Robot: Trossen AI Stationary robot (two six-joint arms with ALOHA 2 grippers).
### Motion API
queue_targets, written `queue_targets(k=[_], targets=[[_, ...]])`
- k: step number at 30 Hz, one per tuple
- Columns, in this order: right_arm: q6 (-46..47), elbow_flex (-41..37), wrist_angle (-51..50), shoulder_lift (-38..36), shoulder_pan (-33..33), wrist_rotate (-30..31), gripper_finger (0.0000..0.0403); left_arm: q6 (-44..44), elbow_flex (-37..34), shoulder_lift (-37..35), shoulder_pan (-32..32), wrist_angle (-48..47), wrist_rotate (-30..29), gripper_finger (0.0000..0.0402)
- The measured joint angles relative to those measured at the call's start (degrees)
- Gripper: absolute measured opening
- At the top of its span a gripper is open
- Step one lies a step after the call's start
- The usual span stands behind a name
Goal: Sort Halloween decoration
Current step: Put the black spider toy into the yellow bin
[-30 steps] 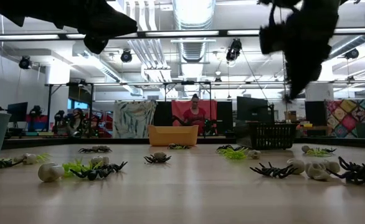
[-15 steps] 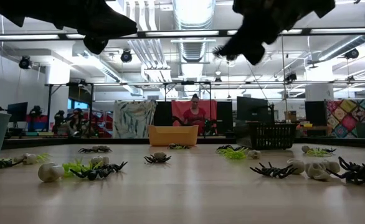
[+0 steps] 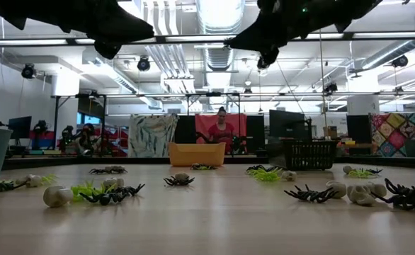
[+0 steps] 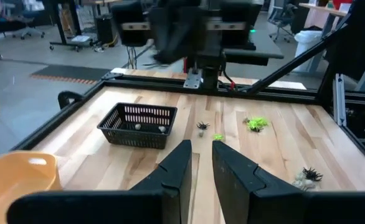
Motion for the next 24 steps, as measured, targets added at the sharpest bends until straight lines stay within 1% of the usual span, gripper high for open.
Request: queue_targets(k=[3,8,13,15,20,24], targets=[[-0.38,-0.02,2.86,1.19,-2.55,-0.03,0.0009,2.34,0.00,-1.02,0.00,-0.12,-0.03,0.0047],[-1.01,0.00,9.46,5.89,-6.54,-0.53,0.0009,6.62,0.00,-2.55,0.49,-1.37,-0.44,0.0047],[0.87,0.11,17.24,11.42,-11.37,-6.48,0.0009,10.67,0.00,-3.86,2.31,-4.17,-3.90,0.0047],[1.81,1.12,17.80,13.60,-13.06,-7.50,0.0009,13.06,-0.02,-4.25,3.57,-5.09,-4.06,0.0047],[1.59,6.39,17.93,19.63,-15.95,-7.53,0.0009,19.72,-0.02,-4.54,7.71,-6.27,-3.95,0.0047],[2.38,11.86,15.64,24.62,-17.83,-7.54,0.0009,21.19,-0.02,-4.50,11.94,-6.25,0.07,0.0047]])
